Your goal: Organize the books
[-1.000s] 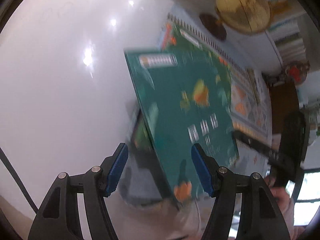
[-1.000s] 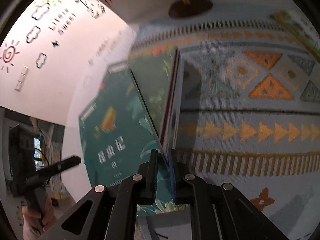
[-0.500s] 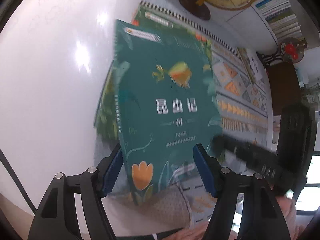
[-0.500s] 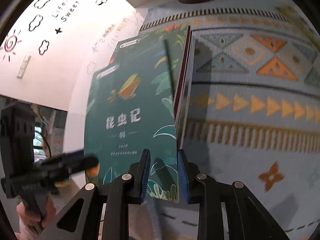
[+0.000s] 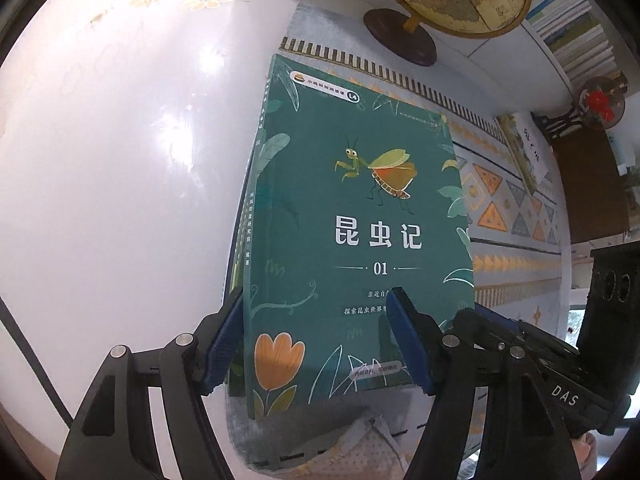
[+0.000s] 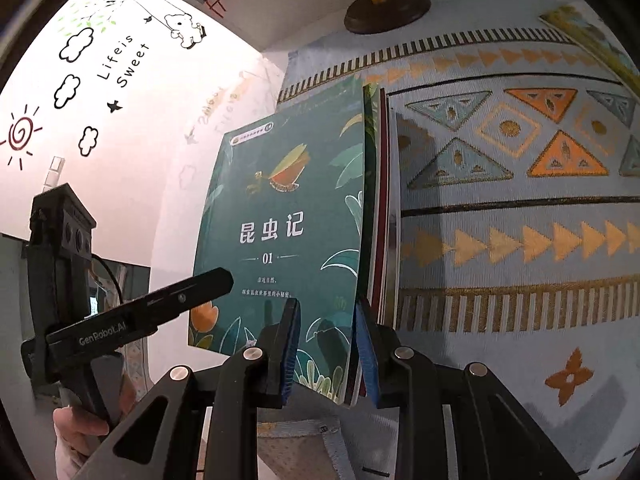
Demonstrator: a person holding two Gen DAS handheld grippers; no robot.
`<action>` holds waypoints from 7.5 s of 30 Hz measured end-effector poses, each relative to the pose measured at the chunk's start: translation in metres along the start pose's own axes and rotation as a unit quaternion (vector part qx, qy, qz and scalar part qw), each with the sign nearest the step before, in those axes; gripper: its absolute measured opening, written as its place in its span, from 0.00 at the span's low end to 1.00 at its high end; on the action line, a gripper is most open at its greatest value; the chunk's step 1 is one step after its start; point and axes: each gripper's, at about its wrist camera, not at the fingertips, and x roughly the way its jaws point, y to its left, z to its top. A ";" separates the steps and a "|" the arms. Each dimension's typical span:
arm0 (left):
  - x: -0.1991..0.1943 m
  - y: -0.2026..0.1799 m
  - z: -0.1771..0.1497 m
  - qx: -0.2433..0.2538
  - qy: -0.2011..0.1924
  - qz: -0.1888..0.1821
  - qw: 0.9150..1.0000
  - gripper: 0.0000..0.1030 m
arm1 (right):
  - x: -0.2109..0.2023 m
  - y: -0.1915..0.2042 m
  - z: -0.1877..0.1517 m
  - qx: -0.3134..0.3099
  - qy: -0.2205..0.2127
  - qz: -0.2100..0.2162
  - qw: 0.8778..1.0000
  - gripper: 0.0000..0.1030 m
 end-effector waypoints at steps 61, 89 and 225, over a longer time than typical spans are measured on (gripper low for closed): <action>0.221 -0.410 0.218 0.266 0.048 -0.030 0.962 0.80 | -0.118 -0.394 0.164 0.303 -0.253 0.135 0.909 0.69; 0.182 -0.291 0.232 0.081 0.094 -0.274 0.954 0.97 | -0.111 -0.368 0.179 0.231 -0.225 0.427 0.845 0.03; -0.086 -0.243 -0.077 0.118 -0.235 0.114 0.958 0.99 | -0.230 -0.042 -0.033 -0.099 -0.241 -0.203 0.944 0.81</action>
